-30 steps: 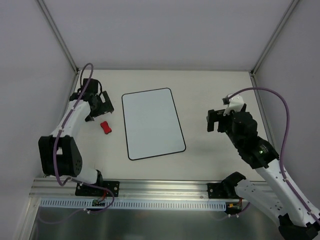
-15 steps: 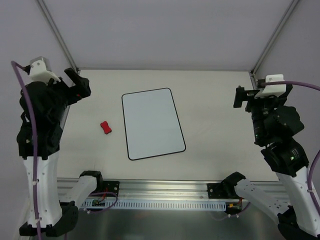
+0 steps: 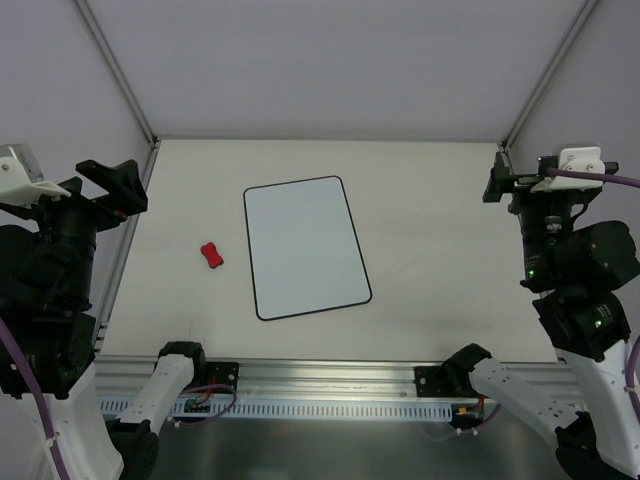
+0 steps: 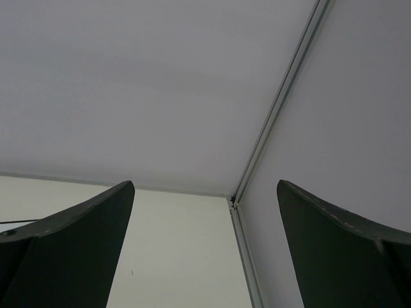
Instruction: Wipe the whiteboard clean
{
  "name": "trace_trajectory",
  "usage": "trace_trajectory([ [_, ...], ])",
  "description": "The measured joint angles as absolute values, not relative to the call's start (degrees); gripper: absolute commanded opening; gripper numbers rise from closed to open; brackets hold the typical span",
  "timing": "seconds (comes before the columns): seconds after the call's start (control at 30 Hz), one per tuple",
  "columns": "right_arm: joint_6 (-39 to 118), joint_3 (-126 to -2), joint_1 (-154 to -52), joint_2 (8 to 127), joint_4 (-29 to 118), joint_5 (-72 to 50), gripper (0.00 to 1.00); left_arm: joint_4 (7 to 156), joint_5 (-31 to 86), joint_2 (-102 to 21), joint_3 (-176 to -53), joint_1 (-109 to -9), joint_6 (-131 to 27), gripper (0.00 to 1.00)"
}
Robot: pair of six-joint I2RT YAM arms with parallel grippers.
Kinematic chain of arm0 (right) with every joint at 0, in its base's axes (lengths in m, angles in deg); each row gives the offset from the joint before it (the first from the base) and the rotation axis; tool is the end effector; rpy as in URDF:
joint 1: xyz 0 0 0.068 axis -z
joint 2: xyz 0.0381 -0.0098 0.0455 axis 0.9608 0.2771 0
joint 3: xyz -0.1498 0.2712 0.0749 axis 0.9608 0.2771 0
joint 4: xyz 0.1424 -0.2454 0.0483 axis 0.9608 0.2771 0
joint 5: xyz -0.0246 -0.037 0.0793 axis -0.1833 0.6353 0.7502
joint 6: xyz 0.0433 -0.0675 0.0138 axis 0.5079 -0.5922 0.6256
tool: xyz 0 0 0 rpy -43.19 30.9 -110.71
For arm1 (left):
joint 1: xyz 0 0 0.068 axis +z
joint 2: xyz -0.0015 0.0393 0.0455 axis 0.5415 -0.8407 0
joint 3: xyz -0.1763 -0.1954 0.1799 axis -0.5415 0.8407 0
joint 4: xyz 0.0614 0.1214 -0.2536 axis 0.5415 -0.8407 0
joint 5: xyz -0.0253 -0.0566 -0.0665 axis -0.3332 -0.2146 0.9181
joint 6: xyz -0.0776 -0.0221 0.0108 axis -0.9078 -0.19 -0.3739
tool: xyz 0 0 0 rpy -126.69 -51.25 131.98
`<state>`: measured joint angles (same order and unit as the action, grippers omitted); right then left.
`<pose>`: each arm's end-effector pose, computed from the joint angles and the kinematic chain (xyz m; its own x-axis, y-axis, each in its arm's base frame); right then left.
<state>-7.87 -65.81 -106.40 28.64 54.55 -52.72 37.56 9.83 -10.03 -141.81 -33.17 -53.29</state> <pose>0.1072 0.0217 0.5828 0.2712 -0.4705 -0.8397 0.2111 0.8802 -0.4250 0.0524 0.0113 0.6229 0.2479 -0.2130 -0.9451 -0.1046 0.9639 -0.2446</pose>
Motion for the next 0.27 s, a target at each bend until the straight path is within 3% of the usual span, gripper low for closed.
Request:
trace_trajectory([
  [0.27,-7.9,-68.1,-106.4,29.6,53.4,-50.6,0.99,36.3,9.8,-10.0,-141.8,-33.2,-53.3,0.99],
])
